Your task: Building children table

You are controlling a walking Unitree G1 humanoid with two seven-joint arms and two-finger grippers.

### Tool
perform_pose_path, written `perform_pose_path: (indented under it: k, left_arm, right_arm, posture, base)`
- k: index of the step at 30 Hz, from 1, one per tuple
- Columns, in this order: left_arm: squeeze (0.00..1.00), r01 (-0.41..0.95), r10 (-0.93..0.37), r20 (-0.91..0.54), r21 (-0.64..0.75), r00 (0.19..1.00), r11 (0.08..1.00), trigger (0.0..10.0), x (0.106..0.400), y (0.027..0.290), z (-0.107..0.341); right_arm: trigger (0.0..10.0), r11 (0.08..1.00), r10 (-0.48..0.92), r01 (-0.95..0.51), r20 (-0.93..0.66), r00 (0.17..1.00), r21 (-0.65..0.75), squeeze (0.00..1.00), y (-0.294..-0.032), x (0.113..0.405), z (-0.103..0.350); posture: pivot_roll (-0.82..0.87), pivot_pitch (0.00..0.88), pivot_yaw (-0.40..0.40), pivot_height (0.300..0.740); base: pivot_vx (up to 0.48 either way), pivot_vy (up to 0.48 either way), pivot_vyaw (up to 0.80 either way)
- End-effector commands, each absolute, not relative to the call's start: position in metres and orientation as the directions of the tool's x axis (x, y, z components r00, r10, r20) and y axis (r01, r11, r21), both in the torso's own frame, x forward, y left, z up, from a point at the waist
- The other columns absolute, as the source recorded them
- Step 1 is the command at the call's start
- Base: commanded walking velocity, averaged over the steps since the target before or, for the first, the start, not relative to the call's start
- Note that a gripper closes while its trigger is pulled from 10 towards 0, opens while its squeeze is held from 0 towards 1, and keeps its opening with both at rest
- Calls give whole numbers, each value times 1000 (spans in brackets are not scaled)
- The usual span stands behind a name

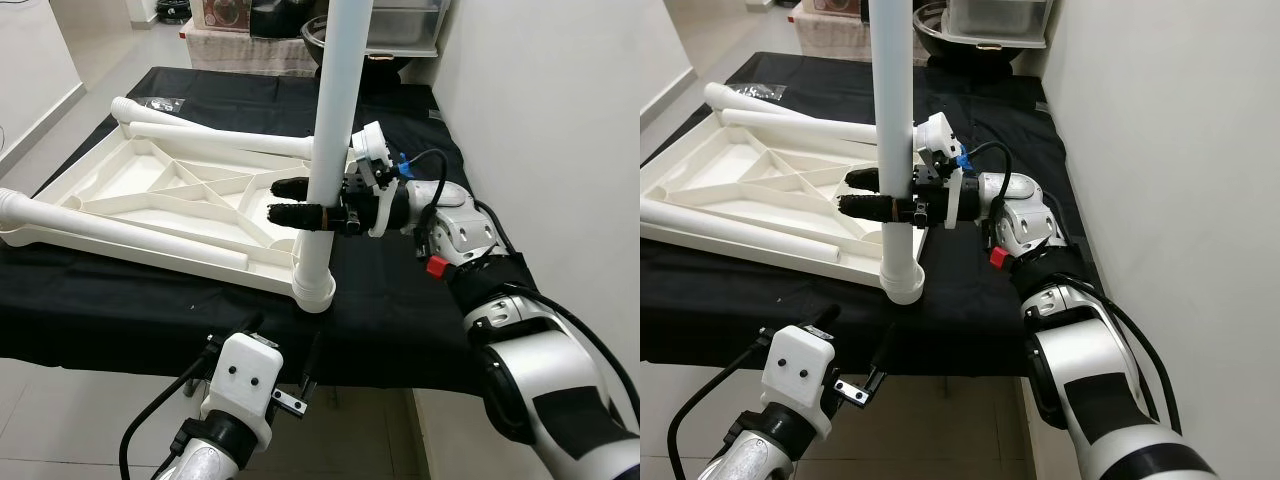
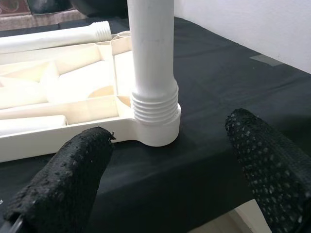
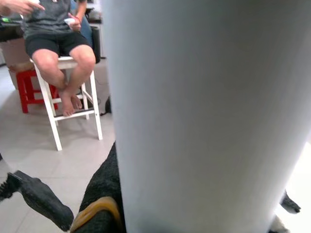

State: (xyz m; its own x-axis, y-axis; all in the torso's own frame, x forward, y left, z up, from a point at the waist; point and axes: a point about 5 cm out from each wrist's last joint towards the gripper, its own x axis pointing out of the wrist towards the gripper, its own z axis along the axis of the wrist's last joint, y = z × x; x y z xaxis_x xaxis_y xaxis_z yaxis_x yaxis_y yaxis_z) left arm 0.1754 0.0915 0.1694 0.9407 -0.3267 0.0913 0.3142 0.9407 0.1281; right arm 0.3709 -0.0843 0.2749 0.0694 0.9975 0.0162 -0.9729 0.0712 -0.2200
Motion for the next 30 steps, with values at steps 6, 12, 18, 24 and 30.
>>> perform_pose_path:
  k: [6,12,18,24,30]
  left_arm:
    - [0,312,-324,79,128,943,941,10000,174,90,166]
    - [0,312,-323,78,128,943,941,10000,174,89,167]
    - [0,312,-323,74,131,944,941,10000,174,89,167]
    - [0,315,-326,76,129,942,940,10000,173,88,168]
    - [0,316,-327,78,129,942,940,10000,173,88,168]
  right_arm:
    - [10000,82,994,-974,-50,94,-212,0,-88,374,267]
    - [10000,69,996,-979,-47,80,-189,0,-84,374,265]
    - [10000,72,997,-990,-17,74,-124,0,-81,376,259]
    - [10000,83,996,-993,-27,85,-84,0,-76,377,250]
    - [10000,104,993,-992,-45,107,-76,0,-73,377,242]
  posture:
    - [81,133,-83,740]
    - [79,140,-86,740]
    - [78,147,-86,740]
    - [78,151,-87,740]
    - [82,157,-89,740]
  base:
    - [0,0,0]
    - [0,0,0]
    - [0,0,0]
    - [0,0,0]
    - [0,0,0]
